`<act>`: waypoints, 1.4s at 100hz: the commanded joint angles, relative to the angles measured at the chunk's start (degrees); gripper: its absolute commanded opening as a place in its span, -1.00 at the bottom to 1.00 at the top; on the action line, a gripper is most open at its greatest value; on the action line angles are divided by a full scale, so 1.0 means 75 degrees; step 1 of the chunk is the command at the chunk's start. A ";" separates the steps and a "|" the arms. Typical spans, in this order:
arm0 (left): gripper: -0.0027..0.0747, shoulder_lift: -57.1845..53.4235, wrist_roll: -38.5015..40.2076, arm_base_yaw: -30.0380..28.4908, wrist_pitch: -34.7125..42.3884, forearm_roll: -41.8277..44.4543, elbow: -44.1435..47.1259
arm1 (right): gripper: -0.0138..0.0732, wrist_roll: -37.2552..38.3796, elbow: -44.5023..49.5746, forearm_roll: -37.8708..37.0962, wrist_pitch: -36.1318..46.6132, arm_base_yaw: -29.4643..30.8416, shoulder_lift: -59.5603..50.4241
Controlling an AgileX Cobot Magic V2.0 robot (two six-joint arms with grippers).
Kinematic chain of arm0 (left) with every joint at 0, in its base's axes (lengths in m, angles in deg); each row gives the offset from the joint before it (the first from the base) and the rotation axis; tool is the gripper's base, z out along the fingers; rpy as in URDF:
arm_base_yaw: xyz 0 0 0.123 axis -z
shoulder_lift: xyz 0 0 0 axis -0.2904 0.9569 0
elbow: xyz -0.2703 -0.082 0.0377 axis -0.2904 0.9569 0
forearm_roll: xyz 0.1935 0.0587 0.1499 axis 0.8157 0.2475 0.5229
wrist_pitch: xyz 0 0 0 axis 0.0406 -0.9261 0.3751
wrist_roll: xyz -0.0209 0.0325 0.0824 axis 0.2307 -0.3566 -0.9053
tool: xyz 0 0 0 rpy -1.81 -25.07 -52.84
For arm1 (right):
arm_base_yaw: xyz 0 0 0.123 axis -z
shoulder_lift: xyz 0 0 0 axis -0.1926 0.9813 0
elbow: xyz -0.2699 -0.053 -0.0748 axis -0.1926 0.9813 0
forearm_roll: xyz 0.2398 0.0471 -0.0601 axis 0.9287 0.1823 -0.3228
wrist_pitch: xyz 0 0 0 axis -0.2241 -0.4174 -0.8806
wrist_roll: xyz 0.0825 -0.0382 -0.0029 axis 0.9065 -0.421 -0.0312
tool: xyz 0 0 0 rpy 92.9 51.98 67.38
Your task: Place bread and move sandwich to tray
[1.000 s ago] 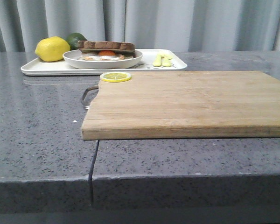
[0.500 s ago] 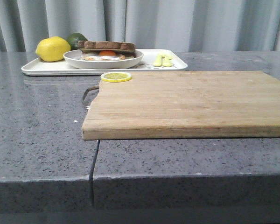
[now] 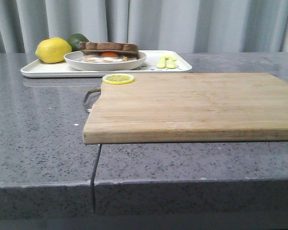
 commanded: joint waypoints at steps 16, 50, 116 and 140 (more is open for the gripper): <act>-0.98 -0.0249 0.0077 0.0076 0.0594 -0.0065 0.0099 | -0.84 -0.0085 -0.0186 -0.0103 0.0544 0.0049 -0.0120; -0.98 -0.0249 0.0077 0.0076 0.0594 -0.0065 0.0099 | -0.84 -0.0085 -0.0176 -0.0103 0.0545 0.0049 -0.0120; -0.98 -0.0249 0.0077 0.0076 0.0594 -0.0065 0.0099 | -0.84 0.0114 0.1976 -0.0214 0.2041 0.0191 -0.0132; -0.98 -0.0249 0.0077 0.0076 0.0594 -0.0065 0.0099 | -0.84 0.0114 0.2366 -0.0034 0.2499 0.0379 -0.0132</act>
